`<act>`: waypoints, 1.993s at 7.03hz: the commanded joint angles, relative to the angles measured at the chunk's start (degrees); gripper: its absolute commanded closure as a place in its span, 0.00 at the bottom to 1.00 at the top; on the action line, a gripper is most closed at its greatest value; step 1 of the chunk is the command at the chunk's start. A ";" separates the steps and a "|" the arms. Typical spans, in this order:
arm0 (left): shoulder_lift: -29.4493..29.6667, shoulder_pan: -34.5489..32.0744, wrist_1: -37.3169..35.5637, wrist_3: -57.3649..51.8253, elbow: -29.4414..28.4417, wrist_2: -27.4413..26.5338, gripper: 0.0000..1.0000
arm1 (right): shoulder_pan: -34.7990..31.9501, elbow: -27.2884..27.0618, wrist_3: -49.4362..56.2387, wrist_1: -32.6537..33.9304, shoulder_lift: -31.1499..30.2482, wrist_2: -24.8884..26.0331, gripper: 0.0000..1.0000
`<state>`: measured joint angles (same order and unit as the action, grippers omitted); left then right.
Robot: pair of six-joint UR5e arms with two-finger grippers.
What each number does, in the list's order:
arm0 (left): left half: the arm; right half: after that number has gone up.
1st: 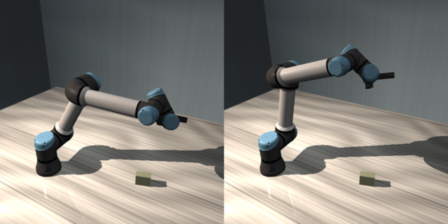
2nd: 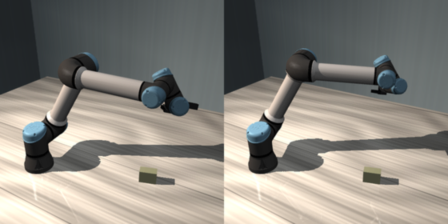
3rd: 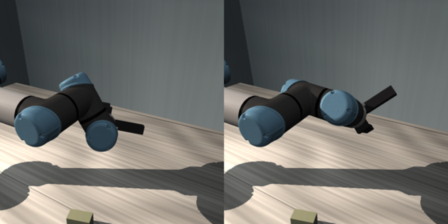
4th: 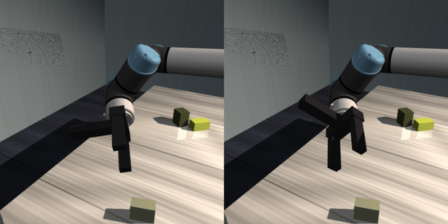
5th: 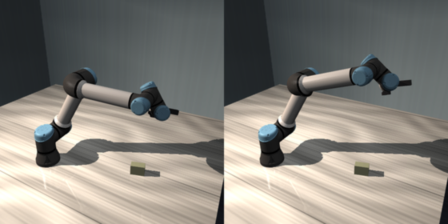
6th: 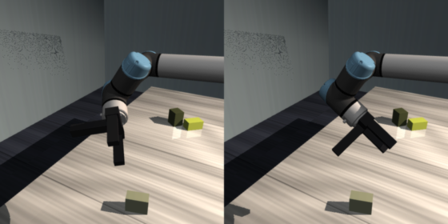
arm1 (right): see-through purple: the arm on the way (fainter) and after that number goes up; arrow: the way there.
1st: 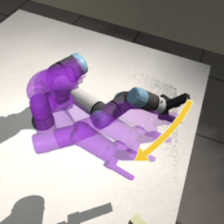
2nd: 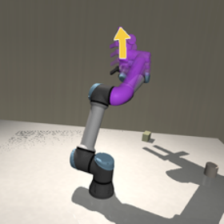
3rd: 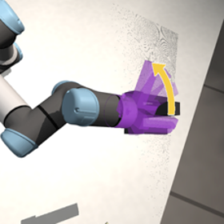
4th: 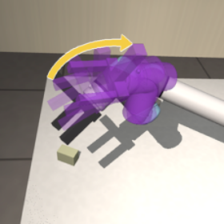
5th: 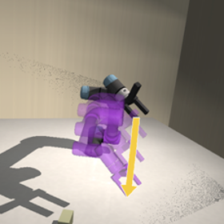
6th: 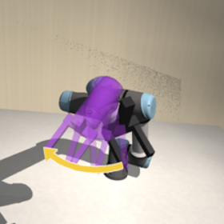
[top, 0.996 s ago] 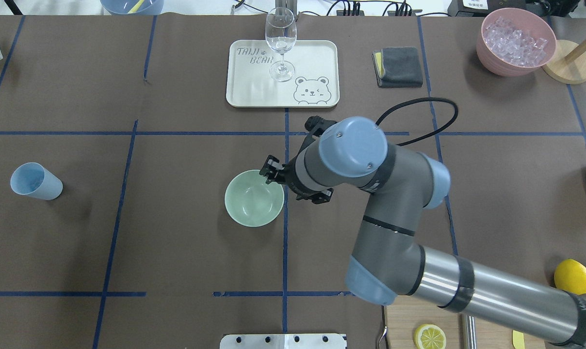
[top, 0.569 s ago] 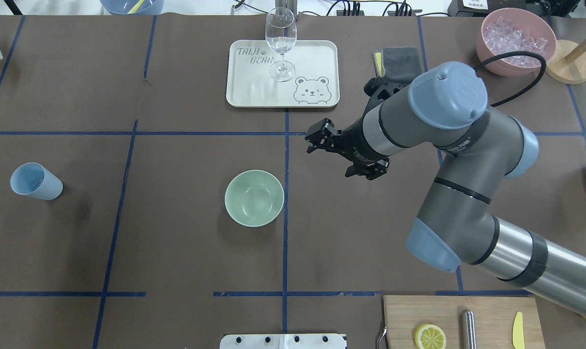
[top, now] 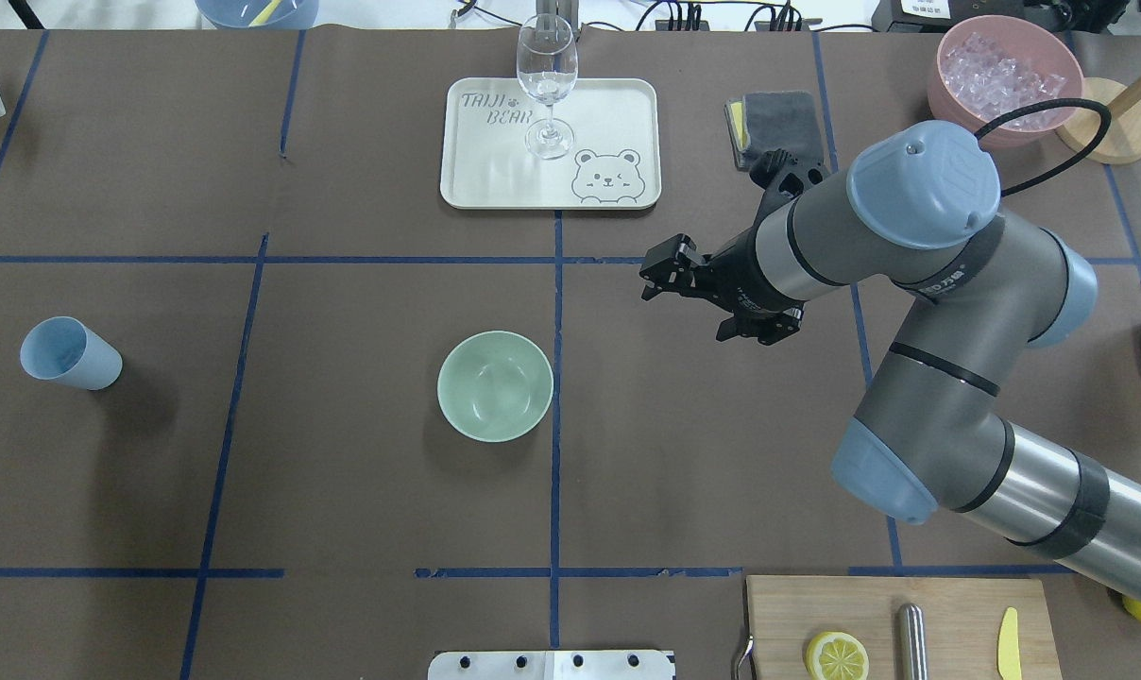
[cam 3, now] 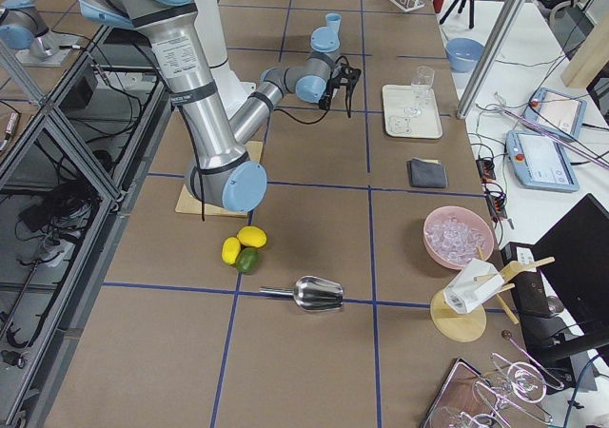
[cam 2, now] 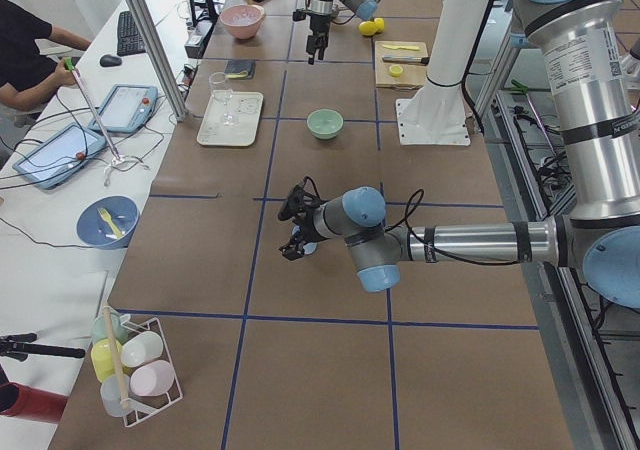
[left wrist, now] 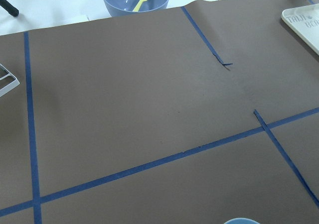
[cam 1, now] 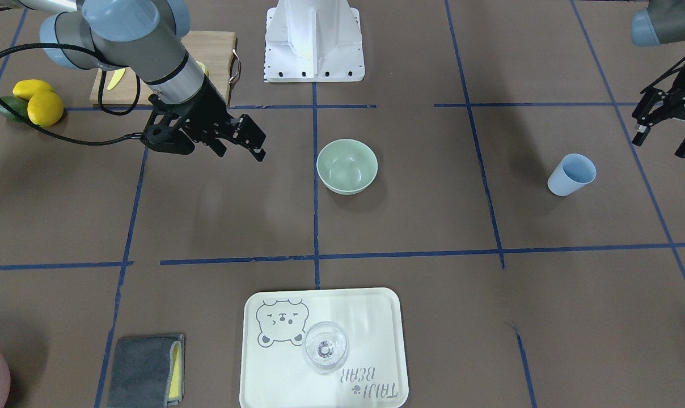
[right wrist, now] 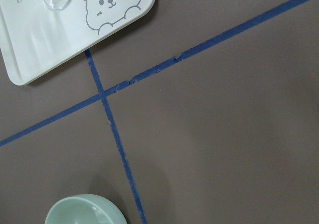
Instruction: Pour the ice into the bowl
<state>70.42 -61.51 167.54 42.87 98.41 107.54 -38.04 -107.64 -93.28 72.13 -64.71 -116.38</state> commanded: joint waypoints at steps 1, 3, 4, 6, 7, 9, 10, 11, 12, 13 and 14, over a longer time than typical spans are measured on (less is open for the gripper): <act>-2.21 17.63 3.05 13.13 0.03 -21.82 0.01 | 0.07 -0.12 0.03 -0.06 -0.06 0.80 0.00; -5.71 33.39 3.40 18.46 0.29 -41.23 0.01 | 0.07 -0.20 0.03 -0.06 -0.32 1.59 0.00; -5.73 35.74 6.19 23.00 0.38 -43.53 0.01 | 0.07 -0.29 0.03 -0.06 -0.33 1.68 0.00; -5.91 44.95 7.45 23.84 0.38 -60.88 0.01 | 0.07 -0.38 0.03 -0.06 -0.41 1.77 0.00; -5.99 46.99 7.01 23.84 0.04 -63.92 0.01 | 0.07 -0.29 0.03 -0.06 -0.41 1.86 0.00; -5.99 53.05 3.33 28.19 -1.02 -72.45 0.01 | 0.07 -0.29 0.03 -0.06 -0.41 1.86 0.00; -5.82 54.90 1.66 31.45 -2.33 -73.52 0.01 | 0.07 -0.29 0.03 -0.06 -0.50 2.47 0.00; -5.38 56.40 -0.09 35.23 -2.69 -75.88 0.01 | 0.16 -0.38 0.03 -0.06 -0.50 2.47 0.00; -4.60 56.85 -1.68 36.74 -3.39 -76.60 0.01 | 0.16 -0.38 0.03 -0.06 -0.59 2.47 0.00; -2.24 56.94 -1.69 36.93 -6.44 -78.60 0.01 | 0.16 -0.38 0.03 -0.06 -0.50 2.47 0.00; 0.57 56.94 -1.69 36.94 -9.26 -81.32 0.01 | 0.07 -0.82 0.03 -0.06 -0.50 2.39 0.00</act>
<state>68.14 -4.71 166.07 79.47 92.21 28.96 -37.90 -108.14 -93.25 72.07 -65.24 -113.93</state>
